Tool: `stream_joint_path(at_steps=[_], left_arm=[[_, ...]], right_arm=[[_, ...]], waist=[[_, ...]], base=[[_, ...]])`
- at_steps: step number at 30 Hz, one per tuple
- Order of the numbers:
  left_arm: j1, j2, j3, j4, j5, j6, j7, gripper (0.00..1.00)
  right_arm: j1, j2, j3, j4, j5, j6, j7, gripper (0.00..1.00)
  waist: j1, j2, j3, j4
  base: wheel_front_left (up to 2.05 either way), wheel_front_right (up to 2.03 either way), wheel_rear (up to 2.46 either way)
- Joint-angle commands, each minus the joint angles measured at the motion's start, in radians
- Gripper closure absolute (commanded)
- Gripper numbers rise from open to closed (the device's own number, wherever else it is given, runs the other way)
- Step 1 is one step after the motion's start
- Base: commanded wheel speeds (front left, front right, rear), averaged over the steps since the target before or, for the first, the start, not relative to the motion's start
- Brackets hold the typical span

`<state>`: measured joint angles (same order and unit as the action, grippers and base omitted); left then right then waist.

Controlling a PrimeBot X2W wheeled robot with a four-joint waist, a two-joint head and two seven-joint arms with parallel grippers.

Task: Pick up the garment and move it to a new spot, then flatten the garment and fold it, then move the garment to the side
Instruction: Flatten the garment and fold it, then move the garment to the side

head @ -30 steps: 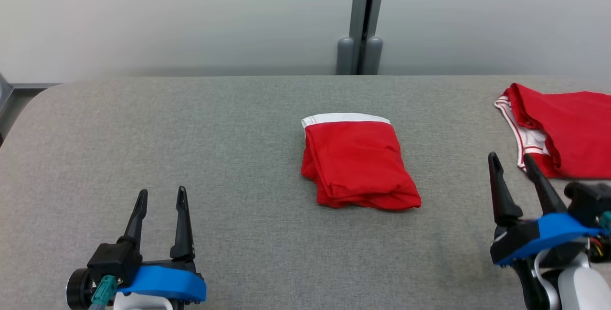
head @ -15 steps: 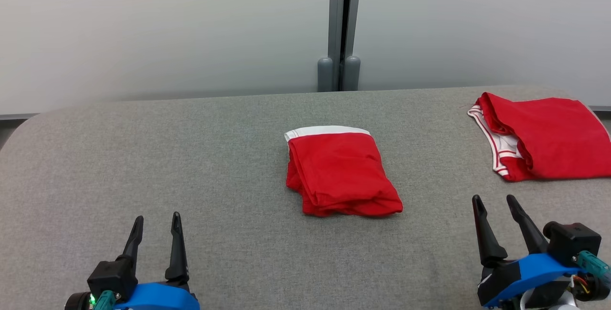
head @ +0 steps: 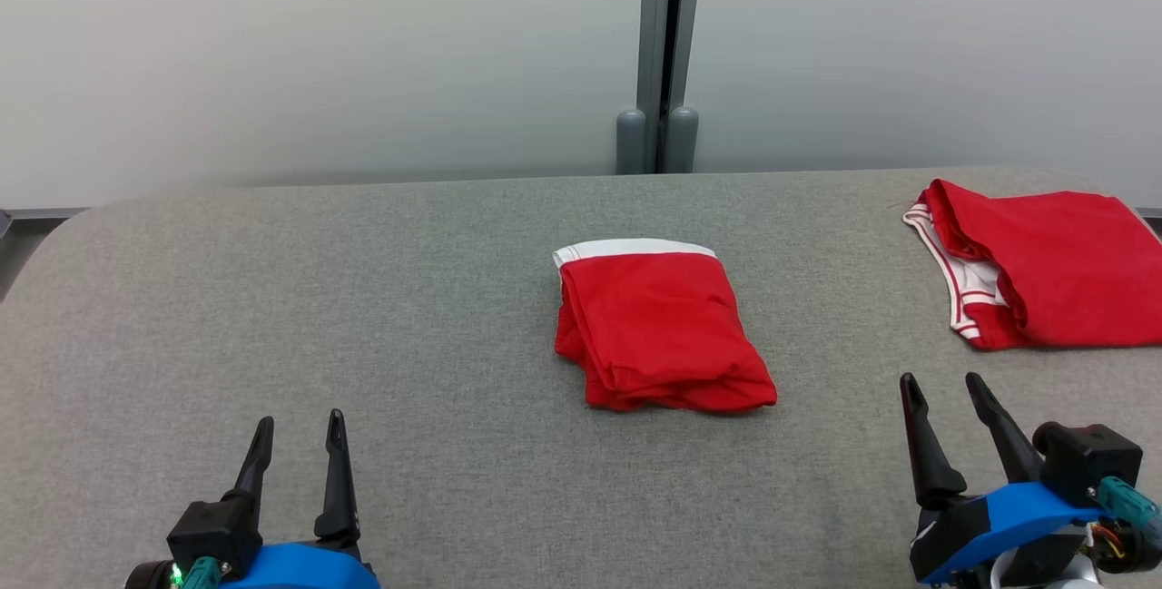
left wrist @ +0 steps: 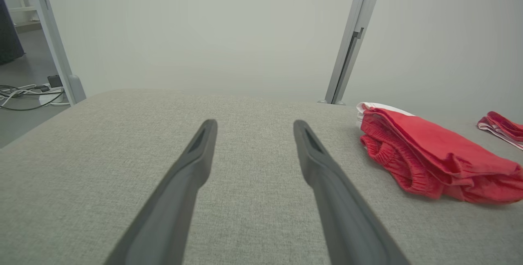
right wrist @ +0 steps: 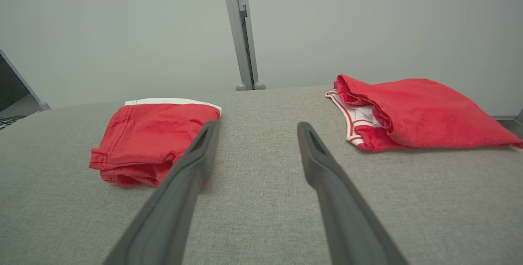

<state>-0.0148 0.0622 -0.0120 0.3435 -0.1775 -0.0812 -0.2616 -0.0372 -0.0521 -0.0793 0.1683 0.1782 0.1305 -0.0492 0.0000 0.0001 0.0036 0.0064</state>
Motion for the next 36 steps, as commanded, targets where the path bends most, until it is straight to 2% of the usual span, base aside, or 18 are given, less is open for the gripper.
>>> stream_joint_path(at_steps=[1,14,17,20,24,28,33,36], left_arm=[[0.005,0.005,0.002,-0.004,0.002,-0.002,-0.004,0.00],[-0.011,0.005,-0.009,-0.015,0.011,0.000,-0.005,0.00],[-0.024,0.004,-0.012,-0.026,0.009,-0.001,-0.005,0.00],[-0.045,0.006,-0.017,-0.040,0.016,-0.005,-0.005,0.00],[-0.069,0.006,-0.026,-0.051,0.021,-0.007,-0.005,0.00],[-0.091,0.003,-0.043,-0.065,0.025,-0.012,-0.005,0.00],[-0.116,0.001,-0.053,-0.087,0.029,-0.017,-0.005,0.00],[-0.124,-0.001,-0.059,-0.092,0.028,-0.019,-0.005,0.00]], right_arm=[[0.004,0.001,-0.002,-0.004,0.009,0.001,0.004,0.00],[-0.044,0.001,0.004,-0.007,0.019,0.001,0.037,0.00],[-0.102,-0.011,0.011,-0.001,0.019,0.001,0.096,0.00],[-0.200,-0.010,0.042,0.021,0.067,0.001,0.195,0.00],[-0.348,-0.037,0.059,0.108,0.102,0.000,0.346,0.00],[-0.478,-0.033,0.054,0.244,0.105,0.001,0.455,0.00],[-0.591,-0.022,0.008,0.417,0.069,0.001,0.543,0.00],[-0.632,-0.017,-0.046,0.503,0.017,0.001,0.549,0.00]], waist=[[0.0000,-0.0001,0.002,0.004],[0.0000,-0.0001,0.021,0.026],[0.0000,-0.0001,0.040,0.035],[0.0000,-0.0001,0.065,0.045],[0.0000,-0.0001,0.101,0.069],[0.0000,-0.0001,0.137,0.106],[0.0000,-0.0001,0.181,0.152],[0.0000,-0.0001,0.200,0.179]], base=[[0.00,0.00,0.00],[0.00,0.00,0.00],[0.00,0.00,0.00],[0.00,0.00,0.00],[0.00,0.00,0.00],[0.00,0.00,0.00],[0.00,0.00,0.00],[0.00,0.00,0.00]])
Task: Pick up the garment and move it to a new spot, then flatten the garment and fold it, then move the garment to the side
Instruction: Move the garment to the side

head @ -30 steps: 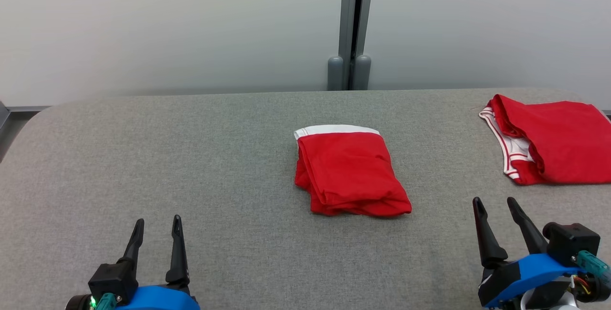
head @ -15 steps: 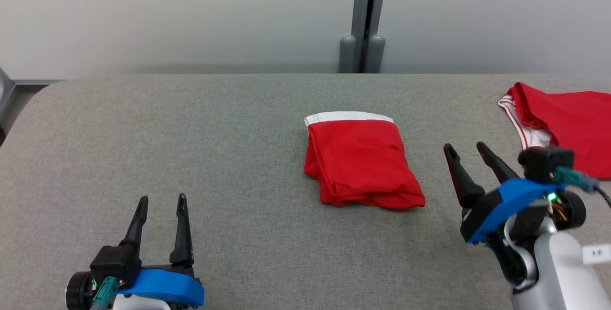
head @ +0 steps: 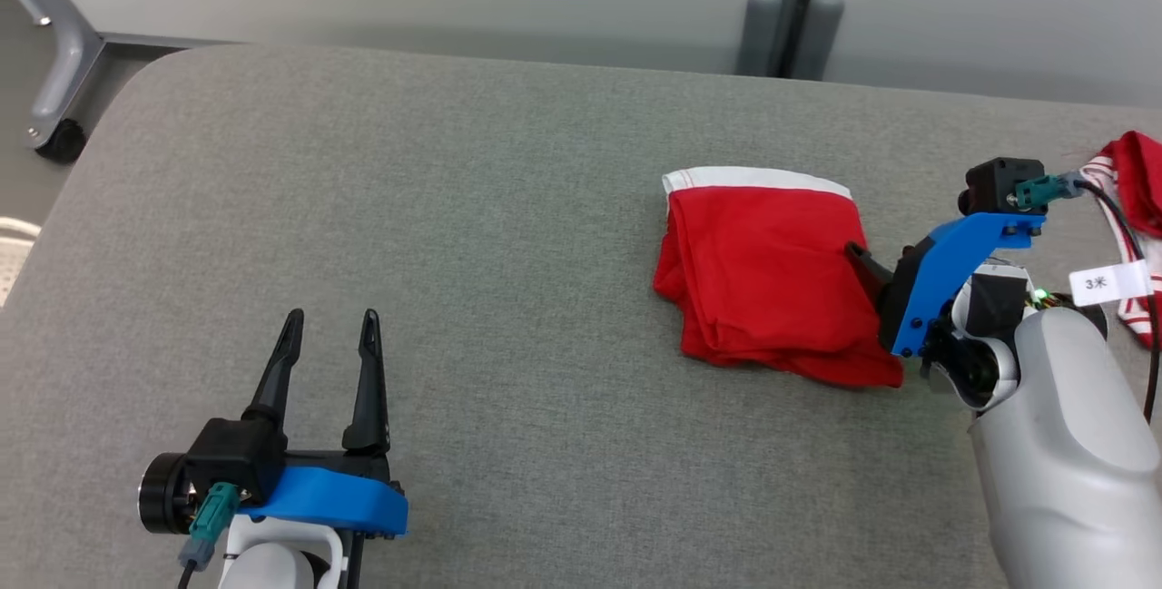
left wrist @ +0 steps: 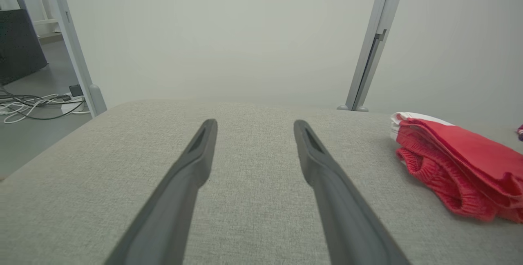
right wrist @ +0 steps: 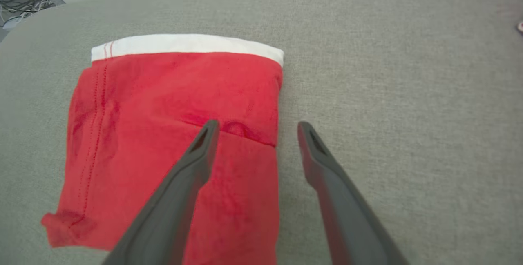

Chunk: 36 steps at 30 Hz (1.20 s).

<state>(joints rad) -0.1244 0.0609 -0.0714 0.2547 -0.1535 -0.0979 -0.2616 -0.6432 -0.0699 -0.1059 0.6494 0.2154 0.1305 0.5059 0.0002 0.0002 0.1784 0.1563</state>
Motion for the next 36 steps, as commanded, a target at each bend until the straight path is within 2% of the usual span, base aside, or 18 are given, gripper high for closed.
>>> stream_joint_path(at_steps=[1,7,12,13,14,15,24,31,36], left_arm=[[-0.019,0.000,-0.002,-0.003,0.004,-0.003,-0.005,0.00],[-0.025,-0.003,-0.007,-0.001,-0.002,-0.005,-0.005,0.00],[-0.026,-0.005,-0.005,0.000,-0.002,-0.001,-0.005,0.00],[-0.026,-0.006,-0.004,0.000,-0.004,0.000,-0.005,0.00],[-0.026,-0.006,-0.003,-0.002,-0.005,0.001,-0.005,0.00],[-0.027,-0.006,-0.003,-0.004,-0.007,0.000,-0.005,0.00],[-0.037,-0.008,0.011,-0.039,-0.015,0.004,-0.005,0.00],[-0.059,-0.009,0.007,-0.072,-0.025,0.001,-0.005,0.00],[-0.087,-0.010,-0.010,-0.099,-0.022,-0.001,-0.005,0.00]], right_arm=[[-0.035,0.004,-0.036,0.049,-0.035,0.000,-0.010,0.00],[-0.061,0.015,-0.104,0.187,-0.082,0.001,-0.014,0.00],[-0.068,0.022,-0.054,0.256,-0.038,0.001,0.004,0.00],[-0.074,0.022,-0.035,0.265,-0.028,0.001,0.004,0.25],[-0.081,0.022,-0.014,0.268,-0.021,0.001,0.000,0.69],[-0.088,0.023,0.013,0.268,-0.019,0.001,-0.005,1.00],[-0.218,-0.115,0.344,0.189,-0.008,0.000,-0.033,1.00],[-0.343,-0.318,0.608,0.066,0.072,0.000,-0.012,1.00],[-0.406,-0.460,0.678,0.029,0.116,0.000,-0.029,1.00]], waist=[[-0.0002,-0.0002,0.030,0.037],[-0.0002,-0.0002,0.041,0.058],[-0.0002,-0.0002,0.045,0.057],[-0.0002,-0.0002,0.046,0.055],[-0.0002,-0.0002,0.049,0.051],[-0.0002,-0.0002,0.051,0.046],[-0.0002,-0.0002,0.063,-0.042],[-0.0002,-0.0002,0.095,-0.130],[-0.0002,-0.0002,0.135,-0.175]], base=[[0.00,0.00,0.00],[0.00,0.00,0.00],[0.00,0.00,0.00],[0.00,0.00,0.00],[0.00,0.00,0.00],[0.00,0.00,0.00],[0.00,0.00,0.00],[0.00,0.00,0.00],[0.00,0.00,0.00]])
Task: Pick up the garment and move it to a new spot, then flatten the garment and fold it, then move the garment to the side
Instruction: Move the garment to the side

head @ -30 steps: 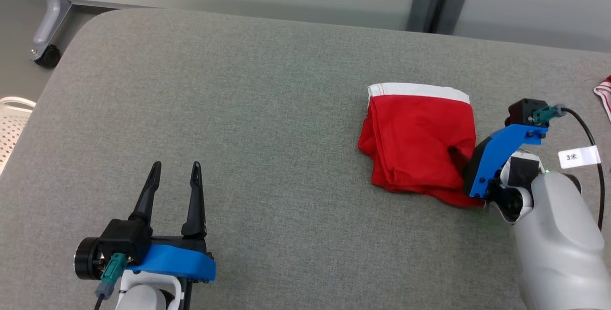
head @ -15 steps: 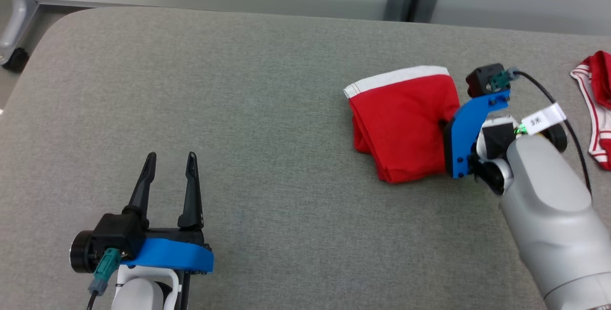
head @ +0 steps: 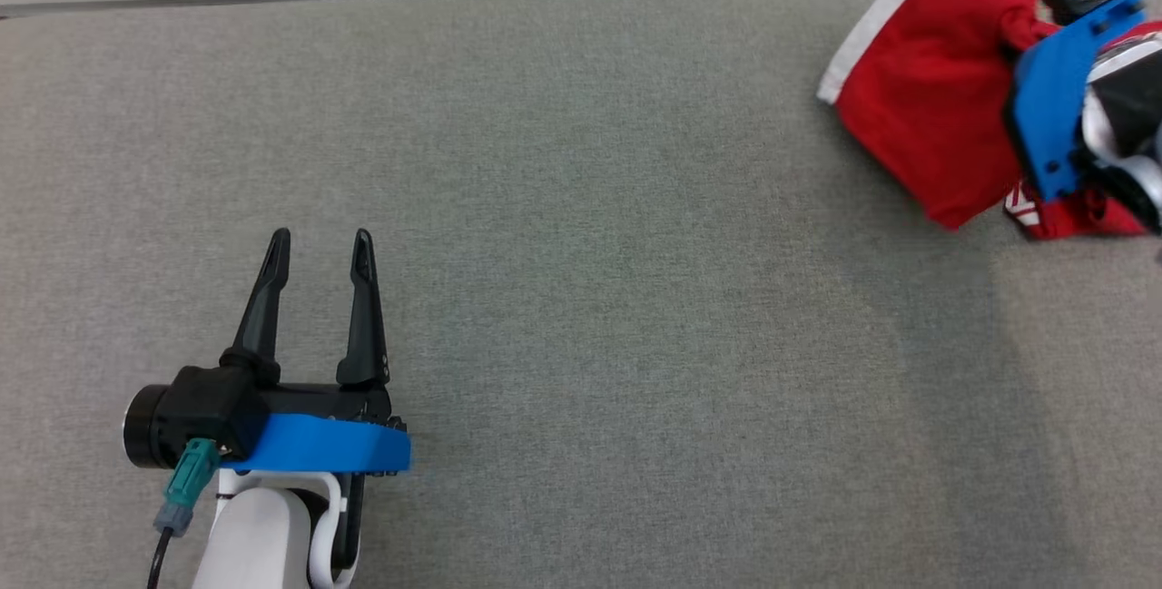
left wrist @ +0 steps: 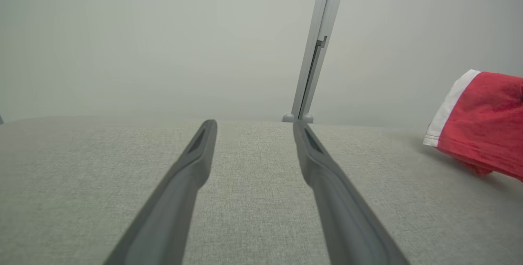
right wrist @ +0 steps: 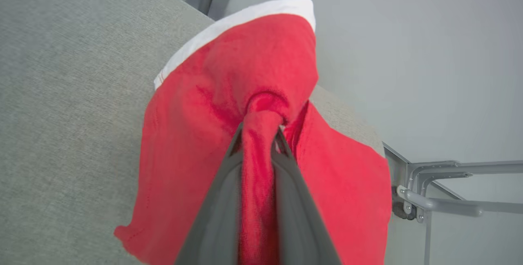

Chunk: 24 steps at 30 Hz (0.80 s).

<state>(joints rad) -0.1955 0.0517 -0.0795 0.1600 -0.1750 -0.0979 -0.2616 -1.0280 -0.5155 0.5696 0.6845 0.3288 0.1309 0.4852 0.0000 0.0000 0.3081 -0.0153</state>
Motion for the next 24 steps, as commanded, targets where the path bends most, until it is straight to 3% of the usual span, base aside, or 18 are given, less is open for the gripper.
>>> stream_joint_path(at_steps=[1,5,12,18,20,21,22,24], left_arm=[[-0.023,-0.001,-0.006,-0.009,0.003,-0.002,-0.005,0.00],[-0.048,0.000,-0.015,-0.022,0.009,-0.006,-0.005,0.00],[-0.093,0.013,-0.031,-0.043,0.027,-0.015,-0.005,0.00],[-0.118,0.029,-0.047,-0.057,0.036,-0.021,-0.005,0.00],[-0.120,0.035,-0.051,-0.060,0.038,-0.022,-0.005,0.00],[-0.121,0.037,-0.054,-0.060,0.039,-0.023,-0.005,0.00],[-0.124,0.038,-0.058,-0.058,0.041,-0.024,-0.005,0.00],[-0.129,0.039,-0.064,-0.055,0.044,-0.024,-0.005,0.00]], right_arm=[[-0.030,-0.043,0.006,-0.007,0.006,0.000,-0.017,1.00],[-0.041,-0.128,-0.007,0.002,0.013,0.000,-0.061,1.00],[-0.005,-0.220,-0.158,0.096,-0.016,0.000,-0.150,1.00],[0.024,-0.225,-0.301,0.171,-0.101,0.000,-0.240,1.00],[0.036,-0.214,-0.357,0.199,-0.141,0.000,-0.261,0.79],[0.038,-0.211,-0.387,0.215,-0.161,0.000,-0.267,0.17],[0.041,-0.206,-0.417,0.228,-0.179,0.000,-0.275,0.00],[0.051,-0.185,-0.470,0.240,-0.221,0.000,-0.305,0.00]], waist=[[0.0000,0.0000,0.014,-0.009],[0.0000,0.0000,0.057,-0.023],[0.0000,0.0000,0.139,-0.018],[0.0000,0.0000,0.187,0.000],[0.0000,0.0000,0.195,0.003],[0.0000,0.0000,0.196,0.005],[0.0000,0.0000,0.197,0.007],[0.0000,0.0000,0.195,0.009]], base=[[0.00,0.00,0.00],[0.00,0.00,0.00],[0.00,0.00,0.00],[0.00,0.00,0.00],[0.00,0.00,0.00],[0.00,0.00,0.00],[0.00,0.00,0.00],[0.00,0.00,0.00]])
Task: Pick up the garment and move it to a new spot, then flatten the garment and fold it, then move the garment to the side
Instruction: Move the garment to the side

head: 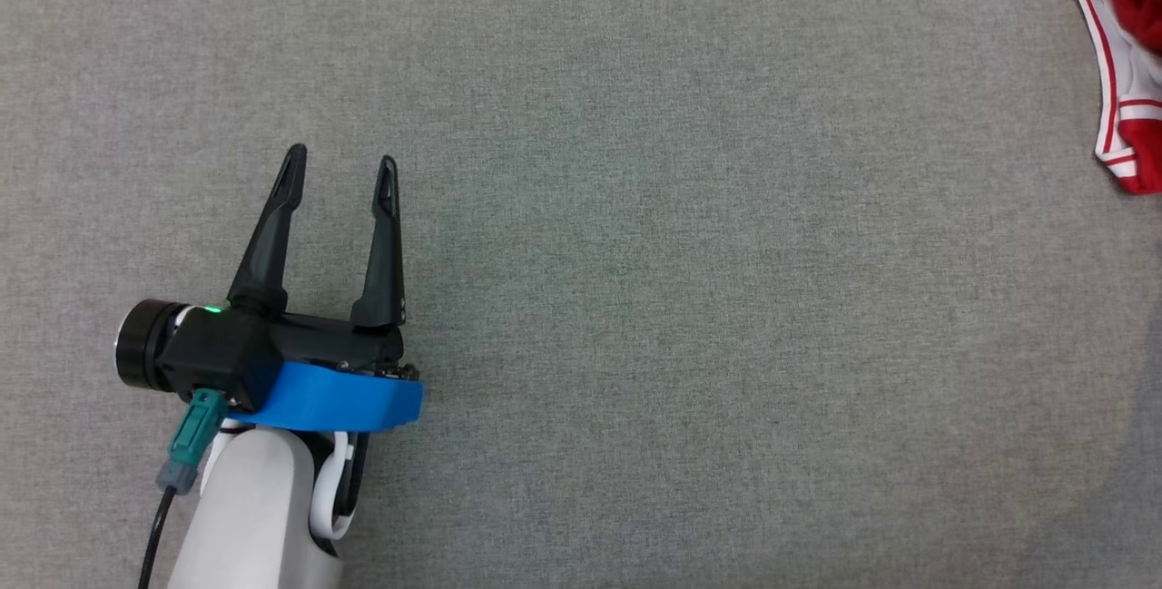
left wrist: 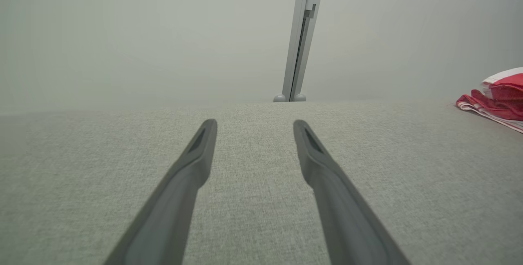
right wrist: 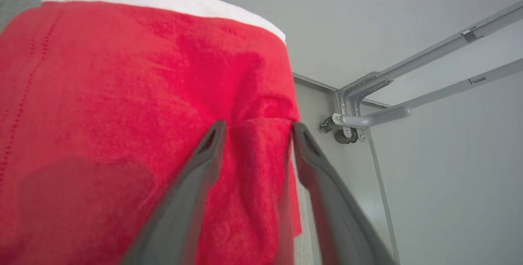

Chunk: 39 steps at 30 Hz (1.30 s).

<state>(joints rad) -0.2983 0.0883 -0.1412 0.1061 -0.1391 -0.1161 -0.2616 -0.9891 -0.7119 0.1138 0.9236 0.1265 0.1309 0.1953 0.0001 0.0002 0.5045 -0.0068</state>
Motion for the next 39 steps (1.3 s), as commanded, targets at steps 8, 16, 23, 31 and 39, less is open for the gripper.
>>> stream_joint_path(at_steps=[8,16,23,31,39], left_arm=[[-0.002,0.003,-0.006,0.032,-0.002,-0.005,-0.004,0.00],[0.080,-0.010,0.019,0.065,-0.030,0.020,-0.005,0.00],[0.189,-0.016,0.075,0.093,-0.062,0.056,-0.004,0.00],[0.277,-0.004,0.109,0.127,-0.070,0.064,-0.005,0.00],[0.342,-0.009,0.125,0.171,-0.084,0.068,-0.005,0.00]], right_arm=[[0.066,0.161,-0.152,-0.008,-0.133,0.000,-0.129,0.00],[0.216,0.307,-0.128,-0.093,-0.081,0.000,-0.259,0.00],[0.415,0.383,-0.066,-0.254,0.049,0.000,-0.295,0.00],[0.672,0.472,-0.075,-0.456,0.099,0.000,-0.291,0.00],[0.883,0.573,-0.149,-0.646,0.065,0.000,-0.290,0.00]], waist=[[-0.0001,-0.0002,-0.077,-0.013],[-0.0001,-0.0002,-0.235,-0.011],[-0.0001,-0.0002,-0.365,-0.009],[-0.0001,-0.0002,-0.457,-0.006],[-0.0001,-0.0002,-0.526,-0.007]], base=[[0.00,0.00,0.00],[0.00,0.00,0.00],[0.00,0.00,0.00],[0.00,0.00,0.00],[0.00,0.00,0.00]])
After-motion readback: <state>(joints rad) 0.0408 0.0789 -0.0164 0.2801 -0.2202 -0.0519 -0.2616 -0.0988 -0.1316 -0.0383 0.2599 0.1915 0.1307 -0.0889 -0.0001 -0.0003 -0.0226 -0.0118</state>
